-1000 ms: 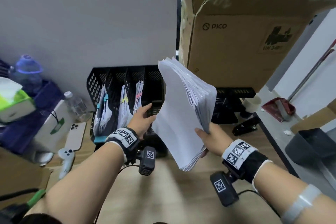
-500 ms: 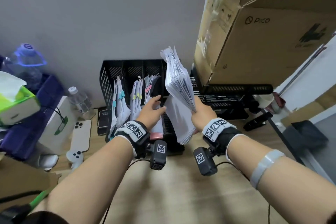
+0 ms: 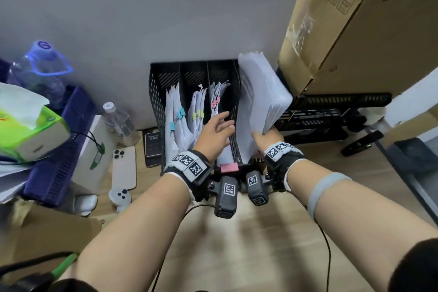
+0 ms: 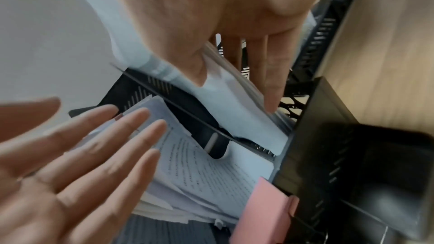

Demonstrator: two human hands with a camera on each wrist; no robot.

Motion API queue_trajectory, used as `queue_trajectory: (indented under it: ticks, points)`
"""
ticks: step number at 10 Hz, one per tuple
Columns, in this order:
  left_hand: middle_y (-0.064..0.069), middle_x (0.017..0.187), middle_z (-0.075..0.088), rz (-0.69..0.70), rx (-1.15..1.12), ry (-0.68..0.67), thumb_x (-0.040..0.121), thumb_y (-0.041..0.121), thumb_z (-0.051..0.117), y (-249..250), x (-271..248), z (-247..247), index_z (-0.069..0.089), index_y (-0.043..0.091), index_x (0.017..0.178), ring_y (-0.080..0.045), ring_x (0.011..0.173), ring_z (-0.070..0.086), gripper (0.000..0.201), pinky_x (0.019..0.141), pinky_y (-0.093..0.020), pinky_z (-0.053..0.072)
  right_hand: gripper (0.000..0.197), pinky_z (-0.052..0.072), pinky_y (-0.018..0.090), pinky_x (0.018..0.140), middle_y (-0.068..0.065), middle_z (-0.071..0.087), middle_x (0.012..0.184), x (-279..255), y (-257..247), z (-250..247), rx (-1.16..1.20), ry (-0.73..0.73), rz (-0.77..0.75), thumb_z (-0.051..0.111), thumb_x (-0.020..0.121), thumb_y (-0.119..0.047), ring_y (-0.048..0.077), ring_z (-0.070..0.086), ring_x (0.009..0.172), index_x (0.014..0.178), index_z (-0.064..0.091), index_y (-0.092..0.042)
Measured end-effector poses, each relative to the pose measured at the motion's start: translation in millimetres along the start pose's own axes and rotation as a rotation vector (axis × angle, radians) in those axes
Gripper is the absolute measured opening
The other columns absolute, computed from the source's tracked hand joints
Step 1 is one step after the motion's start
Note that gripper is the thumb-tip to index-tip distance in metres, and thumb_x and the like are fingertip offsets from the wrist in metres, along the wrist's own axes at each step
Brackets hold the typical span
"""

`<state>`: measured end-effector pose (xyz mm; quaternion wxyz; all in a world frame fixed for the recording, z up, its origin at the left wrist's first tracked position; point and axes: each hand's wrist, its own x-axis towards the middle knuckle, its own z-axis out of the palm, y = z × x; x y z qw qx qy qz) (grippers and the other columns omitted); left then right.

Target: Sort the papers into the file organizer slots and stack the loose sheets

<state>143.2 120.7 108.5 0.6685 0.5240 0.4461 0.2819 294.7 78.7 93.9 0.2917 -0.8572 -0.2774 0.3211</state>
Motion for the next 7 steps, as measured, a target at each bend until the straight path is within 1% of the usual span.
queue_trajectory:
  ticks: [1,2,3,4,5,6,7]
  points:
    - [-0.006,0.138,0.059,0.008,0.007,-0.013,0.1,0.011,0.053,0.2,-1.5,-1.0,0.047,0.02,0.144,-0.019,0.127,0.058,0.045,0.105,-0.04,0.049,0.029,0.051,0.041,0.096,0.009,0.067,0.111,-8.9,0.7,-5.9,0.165,0.076,0.08,0.064,0.082,-0.031,0.035,0.062,0.106,0.108,0.063,-0.018]
    - [-0.005,0.135,0.061,0.012,0.003,-0.008,0.099,0.011,0.053,0.9,-3.3,0.7,0.048,0.018,0.143,-0.019,0.124,0.06,0.045,0.105,-0.041,0.05,0.031,0.053,0.041,0.091,0.009,0.064,0.098,-11.6,-2.8,-17.6,0.206,0.146,0.023,0.061,0.084,-0.036,0.033,0.064,0.097,0.105,0.064,-0.014]
    - [-0.006,0.133,0.062,0.01,0.004,0.01,0.099,0.01,0.052,1.7,-6.5,5.0,0.05,0.018,0.14,-0.021,0.122,0.062,0.041,0.104,-0.042,0.051,0.026,0.058,0.053,0.079,0.014,0.07,0.094,-10.1,0.0,-23.9,0.239,0.155,-0.039,0.054,0.079,-0.041,0.039,0.069,0.087,0.081,0.064,-0.017]
    - [-0.007,0.131,0.063,0.002,-0.001,0.026,0.099,0.01,0.052,2.9,-11.2,12.0,0.052,0.017,0.137,-0.025,0.119,0.064,0.039,0.103,-0.042,0.05,0.025,0.059,0.054,0.077,0.017,0.069,0.104,-7.0,11.8,-30.2,0.22,0.032,-0.05,0.053,0.084,-0.035,0.04,0.069,0.091,0.097,0.064,-0.016]
    - [-0.007,0.128,0.065,0.001,0.012,0.05,0.1,0.014,0.051,8.2,-19.1,20.9,0.054,0.017,0.135,-0.023,0.113,0.068,0.035,0.101,-0.04,0.052,0.034,0.059,0.053,0.08,0.013,0.066,0.112,-13.9,14.9,-46.6,0.199,-0.087,-0.046,0.059,0.083,-0.034,0.037,0.066,0.1,0.113,0.059,-0.019]
    - [-0.009,0.126,0.068,0.026,-0.001,0.081,0.1,0.012,0.049,18.6,-25.5,29.9,0.054,0.016,0.13,-0.025,0.111,0.07,0.031,0.1,-0.04,0.053,0.036,0.058,0.051,0.083,0.008,0.065,0.105,-20.3,7.0,-72.6,0.108,-0.097,-0.195,0.062,0.08,-0.04,0.03,0.066,0.094,0.109,0.054,-0.021]
    - [-0.012,0.123,0.07,0.051,-0.072,0.118,0.1,0.009,0.051,29.3,-34.5,42.1,0.053,0.011,0.133,-0.028,0.107,0.071,0.034,0.078,-0.028,0.054,0.041,0.053,0.042,0.092,0.002,0.063,0.102,-32.8,-2.3,-109.2,0.125,-0.051,-0.367,0.065,0.088,-0.033,0.024,0.064,0.097,0.123,0.052,-0.015]
